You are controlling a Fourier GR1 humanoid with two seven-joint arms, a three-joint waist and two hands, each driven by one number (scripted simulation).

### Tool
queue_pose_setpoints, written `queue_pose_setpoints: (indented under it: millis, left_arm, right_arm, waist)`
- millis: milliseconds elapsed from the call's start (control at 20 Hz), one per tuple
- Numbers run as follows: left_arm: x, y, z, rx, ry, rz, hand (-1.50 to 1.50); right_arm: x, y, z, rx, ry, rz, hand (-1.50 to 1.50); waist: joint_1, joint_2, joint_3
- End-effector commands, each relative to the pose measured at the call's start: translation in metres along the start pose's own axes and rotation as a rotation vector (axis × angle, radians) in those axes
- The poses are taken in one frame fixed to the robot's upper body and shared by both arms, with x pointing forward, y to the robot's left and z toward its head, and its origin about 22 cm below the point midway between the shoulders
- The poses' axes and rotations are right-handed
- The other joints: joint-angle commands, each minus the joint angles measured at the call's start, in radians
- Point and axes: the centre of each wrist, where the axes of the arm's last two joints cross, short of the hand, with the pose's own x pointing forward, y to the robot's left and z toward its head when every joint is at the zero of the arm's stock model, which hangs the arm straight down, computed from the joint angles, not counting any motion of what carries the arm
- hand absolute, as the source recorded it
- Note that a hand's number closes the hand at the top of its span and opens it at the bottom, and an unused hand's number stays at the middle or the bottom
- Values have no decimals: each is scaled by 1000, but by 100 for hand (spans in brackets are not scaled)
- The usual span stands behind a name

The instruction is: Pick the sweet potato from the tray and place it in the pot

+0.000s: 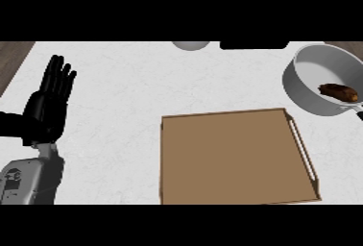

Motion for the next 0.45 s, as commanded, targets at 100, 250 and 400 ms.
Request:
queue_pose_setpoints:
  millis: [100,250,400]
  left_arm:
    - [16,-5,-8,-8,6,7,0]
    - [6,9,3,-6,2,-4,0]
    - [0,6,13,-5,-3,-8,0]
  right_arm:
    - [-6,-68,-8,-8,-21,-12,-150]
    - [-25,-86,6,-39,-12,-32,-150]
    - [-43,-107,5,-31,-16,-3,-150]
  waist:
    - [0,0,0]
    - [3,0,1]
    - [4,0,1]
